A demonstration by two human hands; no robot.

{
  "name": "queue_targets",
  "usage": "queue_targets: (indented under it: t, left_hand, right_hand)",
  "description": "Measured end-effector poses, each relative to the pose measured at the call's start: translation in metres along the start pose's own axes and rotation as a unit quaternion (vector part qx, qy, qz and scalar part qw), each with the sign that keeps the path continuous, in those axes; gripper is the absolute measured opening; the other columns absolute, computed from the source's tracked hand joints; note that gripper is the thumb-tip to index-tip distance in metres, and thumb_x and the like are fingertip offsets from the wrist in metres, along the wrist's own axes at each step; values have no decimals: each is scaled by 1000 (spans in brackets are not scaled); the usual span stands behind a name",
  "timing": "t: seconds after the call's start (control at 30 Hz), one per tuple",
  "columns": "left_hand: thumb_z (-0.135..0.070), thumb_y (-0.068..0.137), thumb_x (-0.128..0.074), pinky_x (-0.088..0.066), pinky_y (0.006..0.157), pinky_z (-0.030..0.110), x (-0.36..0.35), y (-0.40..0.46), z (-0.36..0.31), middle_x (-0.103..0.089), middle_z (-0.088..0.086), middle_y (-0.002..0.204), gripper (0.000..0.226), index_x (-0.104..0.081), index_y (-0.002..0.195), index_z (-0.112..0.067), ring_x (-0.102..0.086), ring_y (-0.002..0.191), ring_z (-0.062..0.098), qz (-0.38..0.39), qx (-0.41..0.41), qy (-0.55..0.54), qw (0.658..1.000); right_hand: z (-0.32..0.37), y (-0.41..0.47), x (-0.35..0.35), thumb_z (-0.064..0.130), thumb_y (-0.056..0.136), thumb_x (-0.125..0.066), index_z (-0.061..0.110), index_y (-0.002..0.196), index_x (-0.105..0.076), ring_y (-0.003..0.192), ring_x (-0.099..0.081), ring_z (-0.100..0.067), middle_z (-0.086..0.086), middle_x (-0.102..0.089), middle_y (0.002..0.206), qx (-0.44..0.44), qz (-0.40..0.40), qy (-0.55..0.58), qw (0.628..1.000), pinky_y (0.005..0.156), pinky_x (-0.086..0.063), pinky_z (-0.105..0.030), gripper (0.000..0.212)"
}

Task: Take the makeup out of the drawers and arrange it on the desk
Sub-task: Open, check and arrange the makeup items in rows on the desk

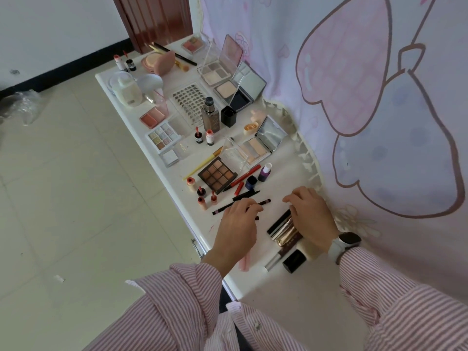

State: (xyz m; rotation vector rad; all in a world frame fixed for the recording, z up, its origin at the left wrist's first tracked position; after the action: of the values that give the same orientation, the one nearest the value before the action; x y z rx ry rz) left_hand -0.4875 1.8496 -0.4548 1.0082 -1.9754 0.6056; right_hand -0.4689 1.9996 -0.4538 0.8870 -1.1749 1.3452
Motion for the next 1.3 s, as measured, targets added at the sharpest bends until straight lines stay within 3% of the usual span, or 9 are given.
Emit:
queue_targets:
  t: [0.13, 0.33, 0.63, 0.73, 0.83, 0.97, 1.07, 1.17, 1.3]
  left_hand:
    - [-7, 78, -61, -49, 83, 37, 4, -25, 11, -67, 4, 100, 21, -68, 98, -10, -64, 94, 22, -74, -10, 43, 996]
    - [-29, 86, -39, -47, 81, 34, -9, -51, 16, -68, -8, 106, 35, -68, 104, -20, -60, 99, 15, -24, -36, 95, 995]
    - [-36, 87, -36, -48, 78, 39, -9, -39, 12, -67, -8, 110, 34, -69, 86, -27, -59, 100, 17, 22, -14, 109, 994]
    - [-36, 86, -34, -49, 75, 36, -11, -37, 13, -68, -10, 107, 37, -70, 80, -28, -60, 97, 15, 47, -3, 134, 990]
    - [-37, 89, -25, -45, 81, 36, -12, -30, 15, -66, -9, 113, 48, -71, 94, -25, -56, 103, 17, 48, 8, 114, 992]
    - [-41, 89, -9, -36, 91, 36, -11, -22, 16, -58, -6, 127, 63, -64, 113, -21, -48, 116, 19, 52, 11, 75, 996]
    - [-36, 90, -25, -47, 83, 36, -4, -21, 13, -64, -3, 118, 48, -69, 101, -21, -59, 105, 20, 27, 13, 87, 996]
    - [-34, 89, -35, -48, 84, 35, 5, -23, 9, -65, 0, 114, 38, -66, 103, -18, -60, 103, 19, -30, 21, 19, 999]
    - [-39, 89, -39, -36, 90, 28, 24, -32, -3, -64, -1, 112, 40, -60, 113, -15, -50, 106, 10, -113, 33, -49, 992]
  right_hand:
    - [11, 7, -9, 22, 92, -45, 23, 115, -54, 118, -34, -17, 2, -44, 124, 59, 119, -53, 990, 98, -31, -32, 25]
    - [22, 6, -20, 33, 90, -51, 25, 111, -54, 117, -31, -13, 6, -41, 121, 108, 209, -42, 971, 97, -24, -32, 23]
    - [28, 11, -24, 11, 91, -41, 17, 118, -46, 114, -38, -20, -2, -43, 123, 196, 134, -173, 956, 93, -32, -34, 28]
    - [32, 9, -18, 4, 76, -60, 15, 104, -55, 98, -51, -21, -3, -55, 107, 215, 78, -177, 957, 81, -41, -34, 30]
    - [30, 5, -8, 6, 62, -77, 19, 86, -54, 77, -58, -18, 2, -60, 85, 215, -15, -113, 970, 65, -47, -31, 36]
    - [28, -4, 14, 19, 85, -44, 21, 93, -43, 86, -49, -14, -1, -62, 89, 173, -119, -25, 977, 75, -41, -28, 8]
    - [29, -11, 32, 18, 89, -41, 9, 99, -53, 90, -50, -15, -8, -62, 92, 120, -175, 124, 969, 77, -46, -25, 18]
    - [29, -15, 51, 9, 91, -47, 6, 115, -54, 86, -56, -13, -8, -60, 99, 35, -208, 300, 930, 80, -43, -8, 25]
    - [35, -21, 58, 0, 89, -53, 20, 111, -52, 88, -61, -10, -1, -62, 96, -51, -182, 500, 846, 81, -51, -18, 30]
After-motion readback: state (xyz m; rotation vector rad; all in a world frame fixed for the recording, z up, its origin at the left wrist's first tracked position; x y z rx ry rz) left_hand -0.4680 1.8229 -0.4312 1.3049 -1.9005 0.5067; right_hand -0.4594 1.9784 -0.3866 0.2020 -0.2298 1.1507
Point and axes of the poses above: each hand's wrist, its own y-axis towards the middle knuckle, its own x-axis out of the back of the hand, z = x × y, the point moved 6 cm from there along y, towards the middle knuckle
